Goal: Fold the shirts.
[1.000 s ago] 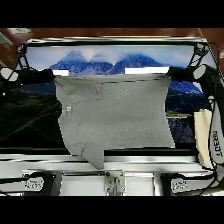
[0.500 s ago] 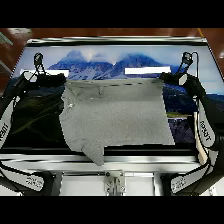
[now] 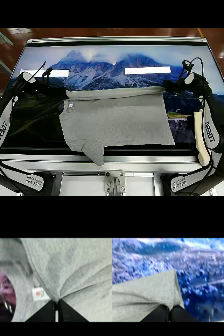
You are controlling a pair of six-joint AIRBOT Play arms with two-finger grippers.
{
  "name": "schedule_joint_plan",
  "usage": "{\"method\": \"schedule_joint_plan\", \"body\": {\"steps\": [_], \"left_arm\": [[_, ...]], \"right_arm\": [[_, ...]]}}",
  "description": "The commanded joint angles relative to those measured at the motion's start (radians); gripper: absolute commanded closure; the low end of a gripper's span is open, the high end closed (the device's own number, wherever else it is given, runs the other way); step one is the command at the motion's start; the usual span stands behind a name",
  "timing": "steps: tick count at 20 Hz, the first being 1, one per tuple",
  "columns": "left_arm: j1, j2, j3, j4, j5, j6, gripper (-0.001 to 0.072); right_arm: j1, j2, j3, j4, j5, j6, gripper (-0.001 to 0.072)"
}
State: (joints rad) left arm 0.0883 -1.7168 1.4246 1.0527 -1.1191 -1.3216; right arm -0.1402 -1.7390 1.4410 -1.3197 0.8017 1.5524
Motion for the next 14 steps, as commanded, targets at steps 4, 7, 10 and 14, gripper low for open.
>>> {"method": "schedule_joint_plan", "body": {"steps": [4, 7, 10, 14], "left_arm": [[0.010, -0.009, 0.000, 0.040, -0.150, -0.011, 0.0668], [0.004, -0.045, 0.000, 0.039, -0.158, -0.064, 0.0668], [-0.007, -0.066, 0.000, 0.040, -0.175, -0.072, 0.0667], [-0.006, -0.066, 0.000, 0.040, -0.175, -0.106, 0.0667]], "right_arm": [[-0.038, -0.005, -0.002, -0.051, 0.191, 0.004, 0.0658], [-0.035, -0.039, -0.002, -0.050, 0.229, 0.009, 0.0659], [-0.035, -0.060, -0.002, -0.051, 0.249, 0.010, 0.0658], [-0.035, -0.060, -0.001, -0.045, 0.247, 0.042, 0.0658]]}}
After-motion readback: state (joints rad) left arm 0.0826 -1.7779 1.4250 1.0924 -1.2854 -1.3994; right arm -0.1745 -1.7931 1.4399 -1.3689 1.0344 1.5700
